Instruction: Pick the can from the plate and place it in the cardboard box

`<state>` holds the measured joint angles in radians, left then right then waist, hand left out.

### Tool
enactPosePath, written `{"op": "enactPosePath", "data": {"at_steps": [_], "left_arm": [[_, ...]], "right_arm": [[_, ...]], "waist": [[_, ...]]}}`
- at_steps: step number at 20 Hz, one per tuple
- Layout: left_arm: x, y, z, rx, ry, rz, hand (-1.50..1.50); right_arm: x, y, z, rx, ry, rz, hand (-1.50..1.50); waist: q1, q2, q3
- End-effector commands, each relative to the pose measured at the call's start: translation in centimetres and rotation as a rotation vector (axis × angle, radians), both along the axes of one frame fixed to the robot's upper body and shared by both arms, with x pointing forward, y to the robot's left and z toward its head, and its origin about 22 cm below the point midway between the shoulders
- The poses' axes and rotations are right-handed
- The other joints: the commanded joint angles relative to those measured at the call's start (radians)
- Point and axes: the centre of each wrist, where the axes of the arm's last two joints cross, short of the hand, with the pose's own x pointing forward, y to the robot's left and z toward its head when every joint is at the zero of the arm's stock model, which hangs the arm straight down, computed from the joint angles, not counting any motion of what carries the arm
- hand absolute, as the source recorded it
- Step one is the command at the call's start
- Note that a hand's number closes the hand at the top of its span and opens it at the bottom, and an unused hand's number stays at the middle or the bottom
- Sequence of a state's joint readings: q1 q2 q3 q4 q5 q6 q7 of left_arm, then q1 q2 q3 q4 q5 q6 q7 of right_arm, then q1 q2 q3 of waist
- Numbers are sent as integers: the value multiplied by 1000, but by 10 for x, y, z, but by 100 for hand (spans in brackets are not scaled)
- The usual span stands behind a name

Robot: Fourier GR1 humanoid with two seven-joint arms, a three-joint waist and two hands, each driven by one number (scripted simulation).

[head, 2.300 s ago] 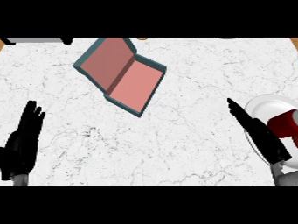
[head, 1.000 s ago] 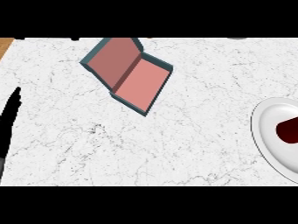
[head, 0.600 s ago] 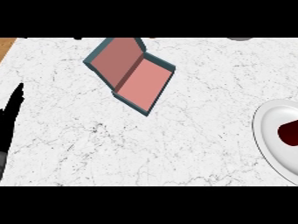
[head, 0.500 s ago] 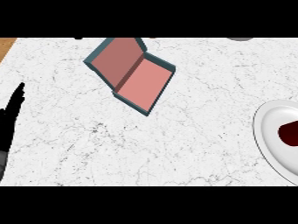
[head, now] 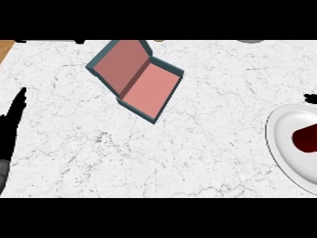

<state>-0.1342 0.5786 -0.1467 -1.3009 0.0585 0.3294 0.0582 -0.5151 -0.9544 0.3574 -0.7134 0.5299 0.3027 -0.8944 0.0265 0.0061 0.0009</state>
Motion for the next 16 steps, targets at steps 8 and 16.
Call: {"op": "enactPosePath", "data": {"at_steps": [8,16], "left_arm": [[13,16,13,-11,2,33,0],[-9,13,-6,-7,14,23,0]], "right_arm": [[13,12,-13,24,74,77,-150],[18,19,-7,106,102,148,-150]], "waist": [[-25,-5,-1],[-20,-7,-1]]}}
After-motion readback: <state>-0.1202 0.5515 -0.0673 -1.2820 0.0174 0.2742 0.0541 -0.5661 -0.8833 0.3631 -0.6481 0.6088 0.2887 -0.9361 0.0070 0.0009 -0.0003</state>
